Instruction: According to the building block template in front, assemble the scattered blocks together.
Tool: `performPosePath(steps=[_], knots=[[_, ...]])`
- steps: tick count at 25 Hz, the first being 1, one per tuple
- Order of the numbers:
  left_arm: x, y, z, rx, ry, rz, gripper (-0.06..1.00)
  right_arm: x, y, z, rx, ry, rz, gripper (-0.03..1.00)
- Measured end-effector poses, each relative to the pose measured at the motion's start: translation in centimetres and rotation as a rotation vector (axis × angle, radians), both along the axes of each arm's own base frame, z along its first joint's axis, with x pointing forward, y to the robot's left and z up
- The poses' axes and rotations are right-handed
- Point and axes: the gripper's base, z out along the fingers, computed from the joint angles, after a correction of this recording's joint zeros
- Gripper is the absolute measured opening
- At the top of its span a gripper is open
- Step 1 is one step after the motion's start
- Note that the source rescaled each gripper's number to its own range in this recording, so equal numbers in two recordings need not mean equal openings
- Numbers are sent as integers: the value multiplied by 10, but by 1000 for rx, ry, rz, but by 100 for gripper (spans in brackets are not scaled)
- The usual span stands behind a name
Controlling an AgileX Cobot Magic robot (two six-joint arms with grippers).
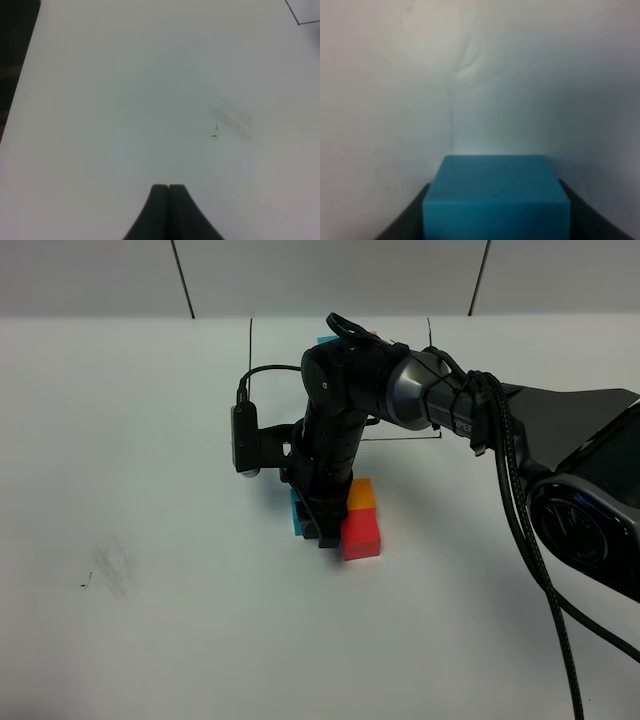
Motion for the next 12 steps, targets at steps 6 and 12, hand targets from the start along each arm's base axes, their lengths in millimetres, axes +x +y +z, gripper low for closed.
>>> performPosePath(steps=[6, 12], knots=[[0, 0, 0, 1, 0, 0, 0, 1, -1, 0, 5, 9, -9, 43], [0, 0, 0, 1, 0, 0, 0, 2, -2, 0, 12, 22, -28, 43]])
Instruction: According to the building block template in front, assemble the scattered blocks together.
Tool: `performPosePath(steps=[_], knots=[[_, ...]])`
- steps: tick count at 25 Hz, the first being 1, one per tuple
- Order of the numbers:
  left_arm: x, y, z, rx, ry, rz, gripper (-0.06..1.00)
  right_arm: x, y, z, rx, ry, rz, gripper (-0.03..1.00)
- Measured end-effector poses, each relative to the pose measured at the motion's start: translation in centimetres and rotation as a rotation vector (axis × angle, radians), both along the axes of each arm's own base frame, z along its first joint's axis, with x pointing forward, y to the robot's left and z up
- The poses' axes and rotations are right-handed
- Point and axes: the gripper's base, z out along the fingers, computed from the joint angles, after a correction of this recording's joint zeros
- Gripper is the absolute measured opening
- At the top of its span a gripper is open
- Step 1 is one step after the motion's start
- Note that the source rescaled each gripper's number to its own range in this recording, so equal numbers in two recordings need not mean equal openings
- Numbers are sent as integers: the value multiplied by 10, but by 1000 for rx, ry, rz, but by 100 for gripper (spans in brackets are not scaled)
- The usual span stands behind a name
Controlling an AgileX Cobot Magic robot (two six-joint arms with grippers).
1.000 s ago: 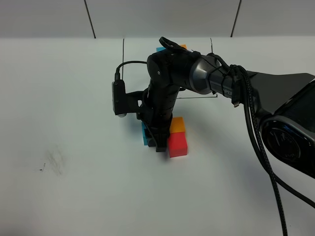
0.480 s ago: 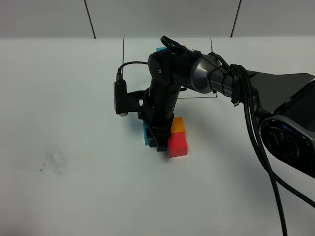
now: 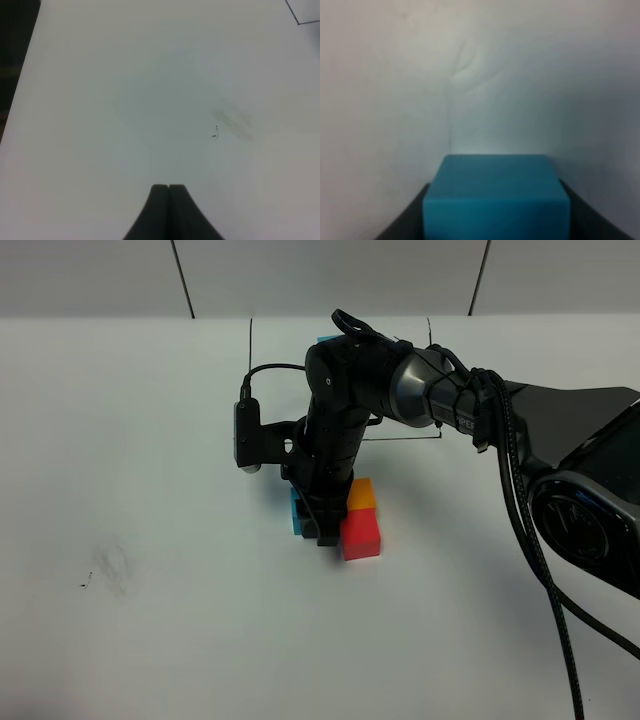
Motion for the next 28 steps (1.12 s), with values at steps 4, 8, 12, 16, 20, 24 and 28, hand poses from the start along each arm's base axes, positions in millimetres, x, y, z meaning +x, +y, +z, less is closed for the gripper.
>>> performPosePath(steps=[4, 8, 12, 16, 20, 24, 28], knots=[[0, 0, 0, 0, 0, 0, 0, 0, 0, 0, 0, 3, -14, 43], [0, 0, 0, 0, 0, 0, 0, 0, 0, 0, -2, 7, -18, 43], [0, 0, 0, 0, 0, 0, 0, 0, 0, 0, -3, 9, -20, 43], [0, 0, 0, 0, 0, 0, 0, 0, 0, 0, -5, 9, -19, 43], [0, 0, 0, 0, 0, 0, 0, 0, 0, 0, -6, 11, -18, 43], [0, 0, 0, 0, 0, 0, 0, 0, 0, 0, -8, 12, -18, 43], [0, 0, 0, 0, 0, 0, 0, 0, 0, 0, -8, 12, -18, 43]])
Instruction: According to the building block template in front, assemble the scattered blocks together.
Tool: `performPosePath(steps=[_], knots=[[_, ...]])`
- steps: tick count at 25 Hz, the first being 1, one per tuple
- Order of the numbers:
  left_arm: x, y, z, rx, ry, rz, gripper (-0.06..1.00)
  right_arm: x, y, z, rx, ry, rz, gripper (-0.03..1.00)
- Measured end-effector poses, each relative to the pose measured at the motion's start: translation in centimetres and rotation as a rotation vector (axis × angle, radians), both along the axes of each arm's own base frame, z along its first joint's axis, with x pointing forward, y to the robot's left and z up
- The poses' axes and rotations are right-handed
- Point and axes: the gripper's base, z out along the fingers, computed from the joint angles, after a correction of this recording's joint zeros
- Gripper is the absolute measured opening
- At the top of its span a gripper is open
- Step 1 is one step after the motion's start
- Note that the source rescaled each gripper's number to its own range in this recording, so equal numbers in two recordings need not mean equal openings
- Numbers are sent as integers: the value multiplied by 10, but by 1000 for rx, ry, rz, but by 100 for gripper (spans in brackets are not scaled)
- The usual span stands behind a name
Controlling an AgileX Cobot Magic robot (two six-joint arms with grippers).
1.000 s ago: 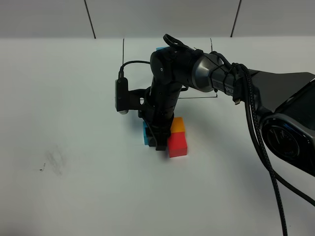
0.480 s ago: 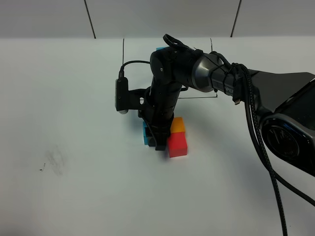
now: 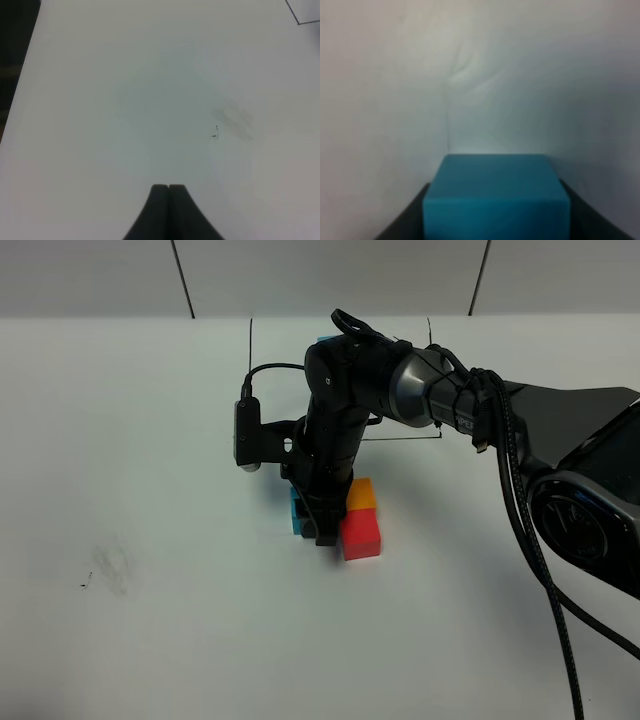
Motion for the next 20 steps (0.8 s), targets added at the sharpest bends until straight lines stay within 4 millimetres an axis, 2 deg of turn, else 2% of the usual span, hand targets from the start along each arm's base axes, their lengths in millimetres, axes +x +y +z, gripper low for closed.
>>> performPosePath(steps=[20], knots=[[0, 0, 0, 0, 0, 0, 0, -2, -1, 0, -12, 14, 31, 43]])
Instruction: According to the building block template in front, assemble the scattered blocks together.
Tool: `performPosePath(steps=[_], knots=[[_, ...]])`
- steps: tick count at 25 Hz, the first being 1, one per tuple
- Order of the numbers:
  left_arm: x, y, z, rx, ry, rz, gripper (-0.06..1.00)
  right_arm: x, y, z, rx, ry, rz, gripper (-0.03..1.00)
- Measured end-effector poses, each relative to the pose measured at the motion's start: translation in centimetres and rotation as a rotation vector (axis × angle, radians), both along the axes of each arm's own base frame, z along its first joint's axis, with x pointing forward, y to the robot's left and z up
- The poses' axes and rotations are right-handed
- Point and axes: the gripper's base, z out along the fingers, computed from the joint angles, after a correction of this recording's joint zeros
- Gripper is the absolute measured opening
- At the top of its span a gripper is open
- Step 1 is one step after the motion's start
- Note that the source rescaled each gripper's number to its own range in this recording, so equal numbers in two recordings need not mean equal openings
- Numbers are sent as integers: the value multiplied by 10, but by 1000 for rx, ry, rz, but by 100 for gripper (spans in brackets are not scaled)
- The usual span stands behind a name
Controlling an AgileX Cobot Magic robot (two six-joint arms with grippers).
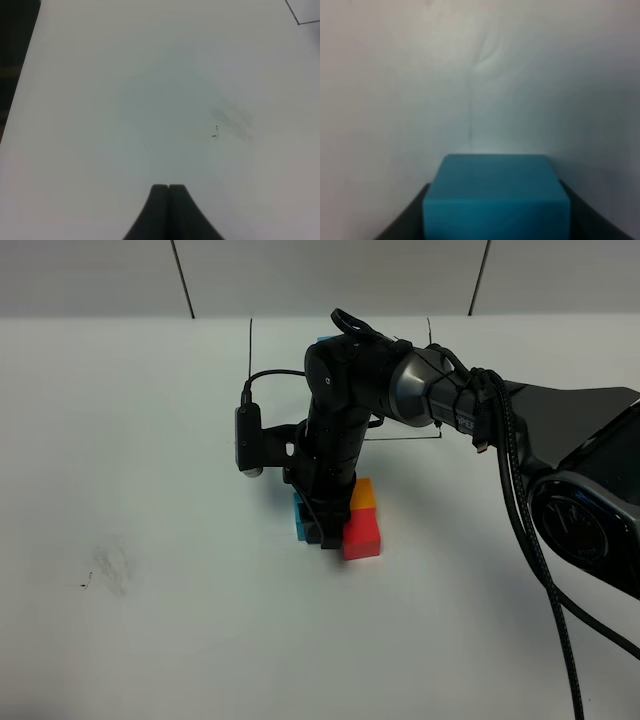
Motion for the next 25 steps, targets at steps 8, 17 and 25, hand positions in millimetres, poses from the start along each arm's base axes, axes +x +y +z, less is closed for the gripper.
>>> performPosePath(steps=[8, 17, 25], knots=[[0, 0, 0, 4, 0, -2, 0, 3, 0, 0, 1, -32, 4, 43], [0, 0, 0, 3, 0, -2, 0, 5, -1, 1, 4, -44, 0, 43], [0, 0, 0, 3, 0, -2, 0, 12, -10, 3, -13, -59, -8, 43]])
